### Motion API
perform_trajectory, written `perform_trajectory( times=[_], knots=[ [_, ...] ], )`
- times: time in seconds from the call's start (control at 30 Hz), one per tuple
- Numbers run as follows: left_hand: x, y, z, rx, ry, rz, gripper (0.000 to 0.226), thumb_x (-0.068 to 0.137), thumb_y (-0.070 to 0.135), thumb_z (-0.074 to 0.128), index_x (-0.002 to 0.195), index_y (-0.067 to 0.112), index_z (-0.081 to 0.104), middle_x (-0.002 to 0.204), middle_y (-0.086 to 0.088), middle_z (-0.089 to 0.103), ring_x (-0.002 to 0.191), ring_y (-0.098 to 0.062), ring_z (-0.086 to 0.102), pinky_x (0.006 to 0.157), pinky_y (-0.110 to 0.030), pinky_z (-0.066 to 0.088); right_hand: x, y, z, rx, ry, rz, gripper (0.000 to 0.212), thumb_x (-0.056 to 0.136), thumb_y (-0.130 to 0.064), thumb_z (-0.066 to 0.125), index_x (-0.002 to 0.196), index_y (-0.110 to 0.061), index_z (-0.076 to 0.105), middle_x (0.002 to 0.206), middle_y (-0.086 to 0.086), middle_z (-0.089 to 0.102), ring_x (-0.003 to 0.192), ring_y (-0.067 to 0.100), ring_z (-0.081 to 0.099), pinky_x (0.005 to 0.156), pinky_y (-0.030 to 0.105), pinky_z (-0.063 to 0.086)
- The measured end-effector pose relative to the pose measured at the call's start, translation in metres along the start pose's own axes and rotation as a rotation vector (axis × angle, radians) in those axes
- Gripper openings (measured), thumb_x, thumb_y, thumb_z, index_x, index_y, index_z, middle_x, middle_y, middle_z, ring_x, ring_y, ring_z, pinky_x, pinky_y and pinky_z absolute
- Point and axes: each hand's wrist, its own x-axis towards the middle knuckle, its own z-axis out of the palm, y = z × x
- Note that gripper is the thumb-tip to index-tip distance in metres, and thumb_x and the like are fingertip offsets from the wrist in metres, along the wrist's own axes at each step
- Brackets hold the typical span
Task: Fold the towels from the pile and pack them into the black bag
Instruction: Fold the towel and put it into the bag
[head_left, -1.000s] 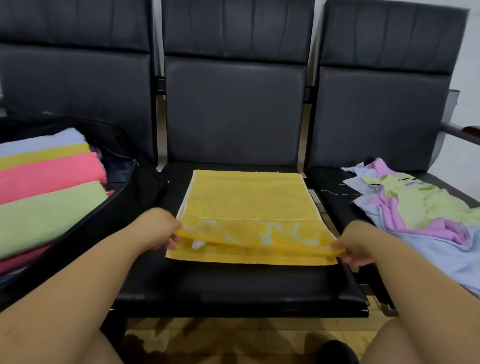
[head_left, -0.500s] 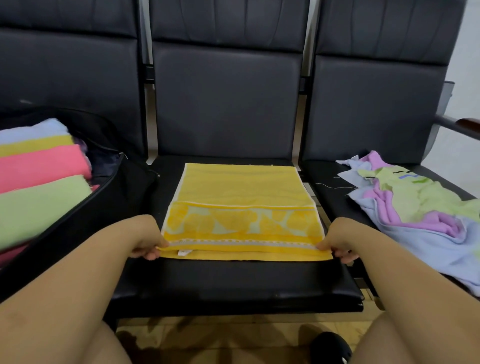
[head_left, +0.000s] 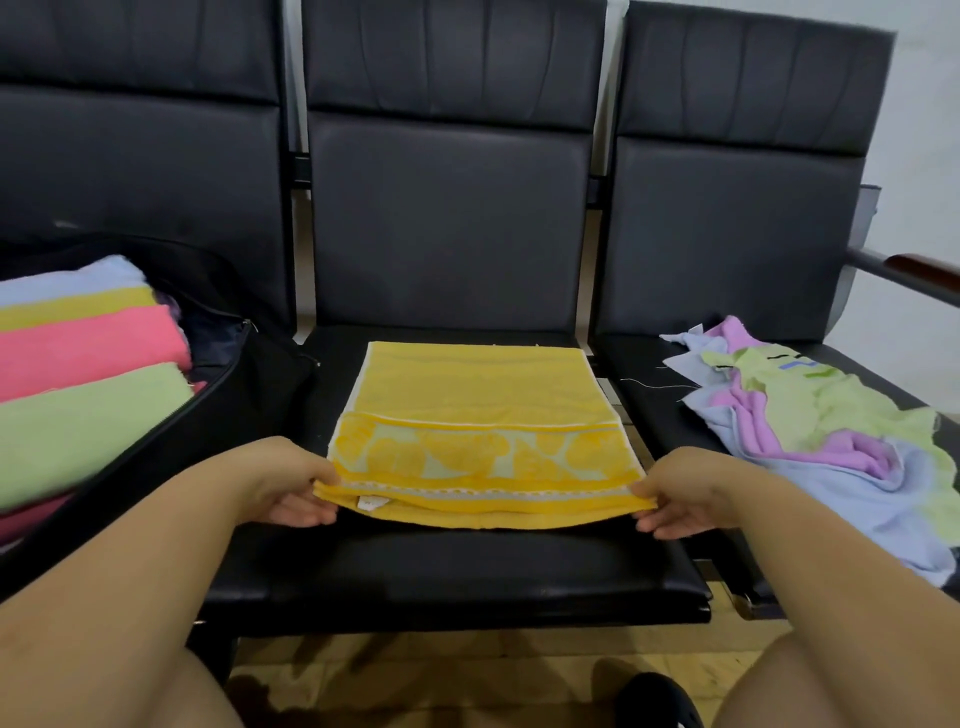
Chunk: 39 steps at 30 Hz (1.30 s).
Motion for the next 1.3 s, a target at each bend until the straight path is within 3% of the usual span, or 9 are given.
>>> perform_trajectory(
  times=[0.3,0.47,0.53,0.6,0.63,0.77,0.9,1.0,1.3],
  knots=[
    [-0.039,0.003,-0.031,-0.476,-0.022,0.331,0.03,0.09,0.007,0.061,0.118,0.018,0.055,0.084,-0.008,0.072,0.059,-0.014,0.068,0.049,-0.023,0.055,-0.046,-0.014,-0.031,0.349,0.09,-0.374,0.024,0.095,-0.005,0.055,0.117,-0.014,0.054,0.078,0.012,0.069,0.064,0.02,0.066,0.054,0.028,0.056],
    [-0.097,0.051,-0.065,-0.8,0.033,0.62,0.017,0.095,0.017,0.051,0.089,0.017,0.066,0.063,0.004,0.07,0.052,-0.003,0.066,0.047,-0.014,0.052,-0.112,-0.055,-0.061,0.632,0.038,-0.751,0.033,0.074,-0.025,0.078,0.098,-0.008,0.065,0.067,0.004,0.069,0.057,0.01,0.067,0.053,0.023,0.056],
    [-0.124,0.071,-0.082,-0.888,0.005,0.766,0.017,0.077,0.035,0.072,0.07,0.02,0.074,0.063,0.004,0.071,0.055,-0.001,0.067,0.047,-0.012,0.051,-0.138,-0.073,-0.072,0.743,0.037,-0.886,0.048,0.046,-0.037,0.09,0.083,-0.014,0.071,0.068,0.003,0.071,0.058,0.01,0.068,0.053,0.022,0.056],
    [-0.145,0.087,-0.095,-0.878,-0.017,0.907,0.038,0.036,0.049,0.088,0.062,0.024,0.076,0.069,0.004,0.073,0.062,-0.001,0.069,0.051,-0.012,0.052,-0.156,-0.09,-0.081,0.868,0.03,-0.963,0.015,0.073,-0.032,0.074,0.07,-0.017,0.073,0.064,0.0,0.069,0.058,0.01,0.068,0.054,0.023,0.057],
    [-0.149,0.093,-0.1,-0.871,0.003,0.938,0.044,0.028,0.051,0.087,0.061,0.025,0.076,0.071,0.005,0.073,0.064,-0.001,0.07,0.053,-0.012,0.053,-0.156,-0.096,-0.086,0.913,0.043,-0.973,0.027,0.087,-0.027,0.061,0.065,-0.017,0.073,0.063,0.0,0.069,0.058,0.01,0.068,0.055,0.024,0.058],
    [-0.14,0.1,-0.095,-0.871,0.036,0.827,0.017,0.053,0.041,0.074,0.053,0.024,0.075,0.066,0.005,0.072,0.06,-0.002,0.069,0.05,-0.012,0.051,-0.139,-0.106,-0.082,0.895,0.057,-0.899,0.036,0.097,-0.02,0.047,0.071,-0.015,0.072,0.064,0.002,0.068,0.064,0.016,0.071,0.06,0.03,0.06],
    [-0.077,0.07,-0.069,-0.86,0.065,0.537,0.039,0.094,0.016,0.052,0.062,0.014,0.074,0.064,-0.004,0.071,0.054,-0.007,0.069,0.047,-0.017,0.054,-0.074,-0.089,-0.052,0.819,0.087,-0.681,0.013,0.096,-0.014,0.049,0.096,-0.011,0.061,0.062,0.003,0.069,0.066,0.017,0.072,0.063,0.033,0.06],
    [-0.03,0.041,-0.046,-0.87,0.035,0.393,0.016,0.097,0.011,0.046,0.09,0.01,0.061,0.07,-0.01,0.072,0.057,-0.013,0.07,0.05,-0.022,0.057,-0.029,-0.075,-0.028,0.78,0.079,-0.539,0.013,0.099,-0.013,0.045,0.098,-0.015,0.058,0.072,0.006,0.068,0.073,0.021,0.072,0.075,0.041,0.057],
    [0.036,0.057,-0.036,-0.838,0.108,0.359,0.016,0.097,0.01,0.043,0.096,0.018,0.057,0.093,-0.007,0.066,0.085,-0.019,0.067,0.076,-0.039,0.05,0.039,-0.103,-0.017,0.696,0.257,-0.452,0.032,0.099,-0.004,0.033,0.124,-0.009,0.053,0.08,0.008,0.055,0.081,0.02,0.06,0.106,0.044,0.039]
  ],
)
